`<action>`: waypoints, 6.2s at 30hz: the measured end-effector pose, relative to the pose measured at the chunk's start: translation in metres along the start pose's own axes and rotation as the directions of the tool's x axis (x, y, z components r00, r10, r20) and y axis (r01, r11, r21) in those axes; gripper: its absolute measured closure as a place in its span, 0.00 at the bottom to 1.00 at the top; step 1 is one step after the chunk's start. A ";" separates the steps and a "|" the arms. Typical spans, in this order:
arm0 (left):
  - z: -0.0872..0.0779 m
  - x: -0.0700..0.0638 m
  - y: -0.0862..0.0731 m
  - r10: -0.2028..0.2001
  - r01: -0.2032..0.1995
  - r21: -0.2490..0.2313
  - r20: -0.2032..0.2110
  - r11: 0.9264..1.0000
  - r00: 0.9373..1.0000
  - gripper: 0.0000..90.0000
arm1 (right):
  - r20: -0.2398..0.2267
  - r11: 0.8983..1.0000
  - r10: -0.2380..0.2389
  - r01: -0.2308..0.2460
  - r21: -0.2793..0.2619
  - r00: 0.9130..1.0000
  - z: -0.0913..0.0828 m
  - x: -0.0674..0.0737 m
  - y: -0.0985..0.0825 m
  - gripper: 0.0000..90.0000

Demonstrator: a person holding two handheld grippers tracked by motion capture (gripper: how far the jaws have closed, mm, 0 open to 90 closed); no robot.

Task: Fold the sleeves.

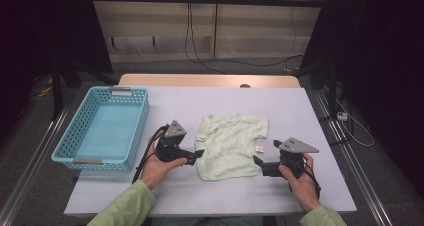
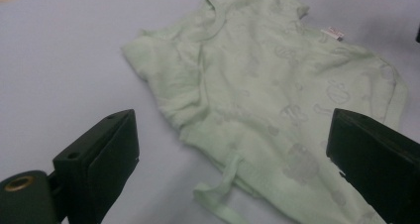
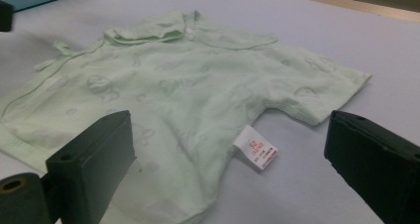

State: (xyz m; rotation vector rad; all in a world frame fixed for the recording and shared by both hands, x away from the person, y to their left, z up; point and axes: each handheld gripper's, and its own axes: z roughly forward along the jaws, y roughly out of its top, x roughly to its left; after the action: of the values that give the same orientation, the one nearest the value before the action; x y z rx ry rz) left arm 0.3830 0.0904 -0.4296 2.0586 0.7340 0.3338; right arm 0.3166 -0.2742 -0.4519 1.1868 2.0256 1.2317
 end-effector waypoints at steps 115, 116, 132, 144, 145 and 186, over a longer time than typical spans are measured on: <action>-0.063 -0.003 -0.052 -0.010 0.005 -0.106 -0.045 0.994 0.999 0.05 | 0.012 0.989 0.073 -0.074 0.126 0.997 0.096 -0.079 0.060 0.97; -0.063 -0.003 -0.052 -0.008 0.003 -0.105 -0.044 0.994 0.999 0.05 | 0.007 0.989 0.078 -0.078 0.122 0.997 0.096 -0.078 0.060 0.97; -0.061 -0.003 -0.051 -0.009 0.005 -0.103 -0.039 0.995 0.999 0.05 | -0.067 0.989 0.094 -0.086 0.123 0.993 0.112 -0.056 0.063 0.97; -0.058 -0.002 -0.051 -0.018 0.016 -0.093 -0.027 0.996 0.999 0.05 | -0.090 0.986 0.111 -0.098 0.136 0.990 0.128 -0.046 0.062 0.96; -0.058 -0.002 -0.051 -0.020 0.017 -0.093 -0.029 0.996 0.999 0.05 | -0.091 0.985 0.114 -0.101 0.139 0.989 0.129 -0.045 0.062 0.96; -0.059 -0.002 -0.051 -0.011 0.009 -0.097 -0.028 0.995 1.000 0.05 | -0.126 0.984 0.060 -0.037 0.173 0.990 0.077 -0.040 0.050 0.78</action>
State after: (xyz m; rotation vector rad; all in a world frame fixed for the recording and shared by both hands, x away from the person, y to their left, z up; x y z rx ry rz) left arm 0.3333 0.1503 -0.4385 1.9617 0.7307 0.3861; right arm 0.4163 -0.2625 -0.4456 1.2705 2.2490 1.2075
